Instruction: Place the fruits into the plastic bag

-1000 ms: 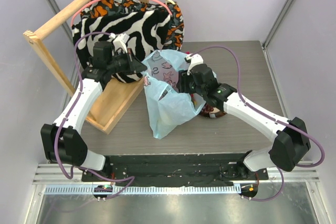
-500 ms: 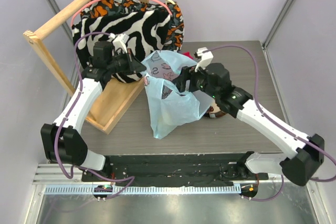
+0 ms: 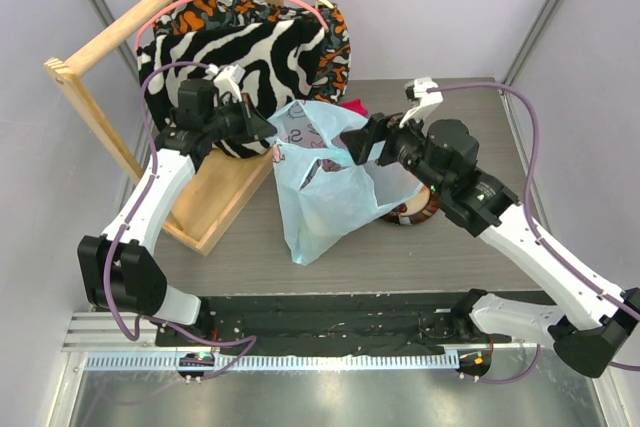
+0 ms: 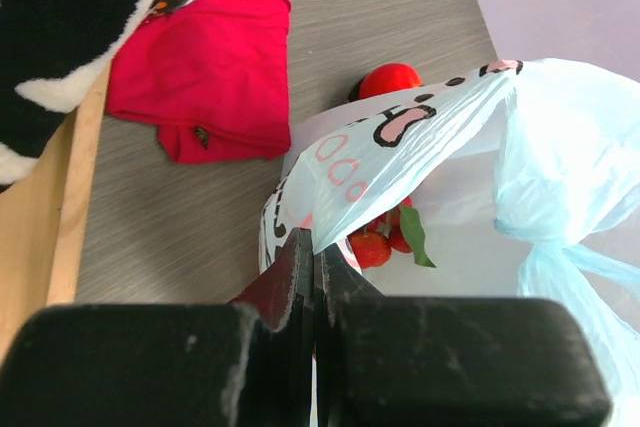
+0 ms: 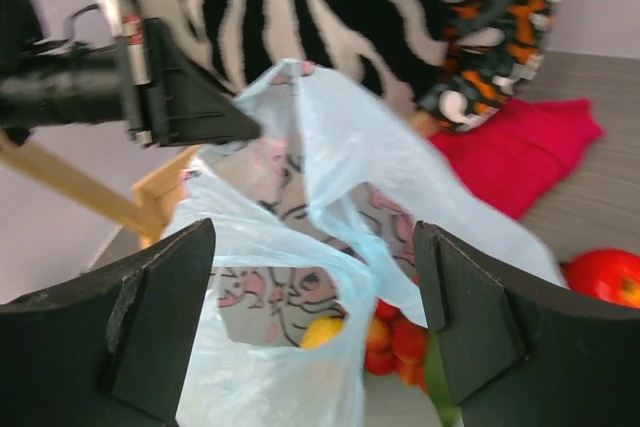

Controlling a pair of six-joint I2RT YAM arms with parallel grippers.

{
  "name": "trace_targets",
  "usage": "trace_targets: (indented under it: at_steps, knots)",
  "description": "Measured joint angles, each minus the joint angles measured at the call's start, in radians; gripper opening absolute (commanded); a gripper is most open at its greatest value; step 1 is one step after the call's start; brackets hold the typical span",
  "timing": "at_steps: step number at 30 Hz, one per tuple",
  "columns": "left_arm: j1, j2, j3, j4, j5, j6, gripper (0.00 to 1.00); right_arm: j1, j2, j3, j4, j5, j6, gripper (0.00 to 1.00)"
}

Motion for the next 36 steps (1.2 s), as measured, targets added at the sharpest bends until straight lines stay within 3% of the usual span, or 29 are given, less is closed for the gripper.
trace_targets:
  at_steps: [5, 11, 15, 20, 24, 36]
  knots:
    - [0.0, 0.0, 0.002, -0.02, -0.042, 0.021, 0.0, -0.083, 0.047, 0.157, -0.164, 0.114, 0.002, 0.88]
    - [0.003, 0.0, 0.003, -0.042, -0.108, 0.045, 0.0, -0.336, 0.043, 0.17, -0.254, 0.079, 0.014, 0.91]
    - [0.007, -0.002, 0.003, -0.05, -0.129, 0.047, 0.0, -0.51, 0.047, 0.139, -0.265, 0.024, 0.032, 0.85]
    - [0.008, -0.028, 0.003, -0.045, -0.132, 0.048, 0.0, -0.727, 0.129, -0.023, -0.215, -0.11, 0.095, 0.84]
    - [0.013, -0.05, 0.003, -0.047, -0.156, 0.067, 0.0, -0.742, 0.221, -0.127, -0.24, -0.139, 0.103, 0.85]
    - [0.047, -0.051, 0.003, -0.08, -0.219, 0.1, 0.0, -0.737, 0.341, -0.193, -0.17, -0.189, 0.089, 0.8]
